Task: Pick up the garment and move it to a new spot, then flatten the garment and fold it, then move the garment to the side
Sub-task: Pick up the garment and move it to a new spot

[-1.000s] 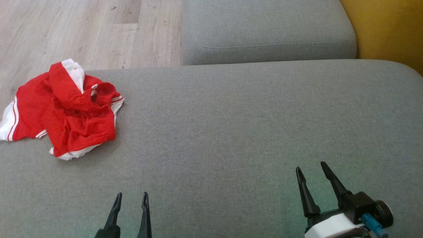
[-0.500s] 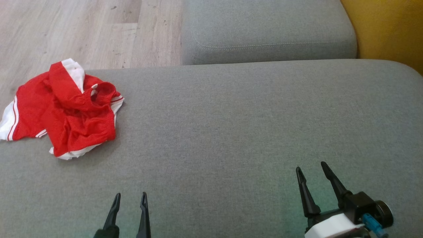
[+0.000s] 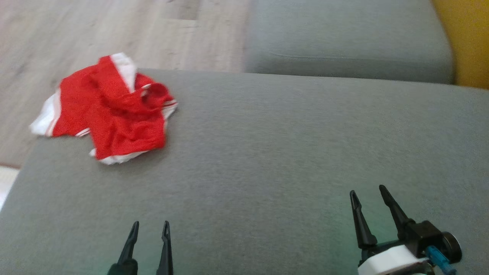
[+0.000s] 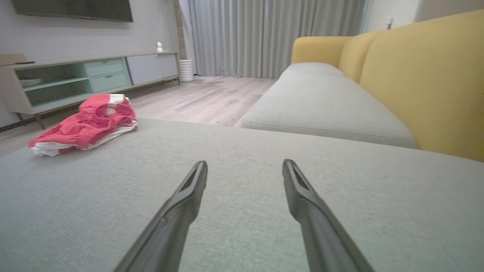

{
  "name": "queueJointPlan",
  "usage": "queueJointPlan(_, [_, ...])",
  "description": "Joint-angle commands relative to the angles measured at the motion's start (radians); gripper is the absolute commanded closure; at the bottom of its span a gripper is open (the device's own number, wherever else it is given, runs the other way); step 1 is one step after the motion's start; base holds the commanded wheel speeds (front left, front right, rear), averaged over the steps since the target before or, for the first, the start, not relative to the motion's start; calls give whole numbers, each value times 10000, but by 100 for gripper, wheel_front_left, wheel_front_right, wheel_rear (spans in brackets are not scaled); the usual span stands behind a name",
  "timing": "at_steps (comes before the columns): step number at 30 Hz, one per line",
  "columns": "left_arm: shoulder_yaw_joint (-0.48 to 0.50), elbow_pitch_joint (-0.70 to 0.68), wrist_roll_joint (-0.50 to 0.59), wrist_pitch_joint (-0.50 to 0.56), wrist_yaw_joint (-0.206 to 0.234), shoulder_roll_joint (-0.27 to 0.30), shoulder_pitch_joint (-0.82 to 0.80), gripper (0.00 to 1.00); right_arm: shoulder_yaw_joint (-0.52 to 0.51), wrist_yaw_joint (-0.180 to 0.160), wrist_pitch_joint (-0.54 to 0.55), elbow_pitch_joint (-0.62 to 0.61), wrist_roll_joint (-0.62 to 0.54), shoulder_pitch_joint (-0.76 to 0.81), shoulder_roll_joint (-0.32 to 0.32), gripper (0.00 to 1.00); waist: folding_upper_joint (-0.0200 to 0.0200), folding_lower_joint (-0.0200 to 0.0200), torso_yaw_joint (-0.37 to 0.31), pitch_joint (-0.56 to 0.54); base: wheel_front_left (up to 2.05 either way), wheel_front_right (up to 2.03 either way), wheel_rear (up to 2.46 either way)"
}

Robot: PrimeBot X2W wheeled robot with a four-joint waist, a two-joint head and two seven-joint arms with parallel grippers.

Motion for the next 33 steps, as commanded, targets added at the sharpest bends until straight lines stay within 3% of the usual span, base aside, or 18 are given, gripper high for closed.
queueJointPlan(1, [338, -359, -40, -52, 78, 96, -474, 0, 293, 77, -138, -352, 105, -202, -93, 0, -1, 0, 819, -26, 0, 0, 0])
queueJointPlan(9, [413, -592, -99, 74, 150, 318, -379, 0, 576, 77, -138, -341, 286, -224, -93, 0, -1, 0, 2343, -88, 0, 0, 0])
queueJointPlan(17, [448, -719, -166, 122, 198, 458, -253, 0, 785, 77, -138, -297, 369, -249, -93, 0, -1, 0, 2988, -171, 0, 0, 0])
queueJointPlan(27, [506, -921, -270, 99, 333, 545, -117, 0, 823, 77, -138, -393, 242, -223, -93, 0, -1, 0, 2698, -203, 0, 0, 0])
queueJointPlan(33, [405, -2011, -330, 137, 287, 517, -352, 0, 484, 77, -138, -753, -13, -162, -93, 0, -1, 0, 2203, -72, 0, 0, 0])
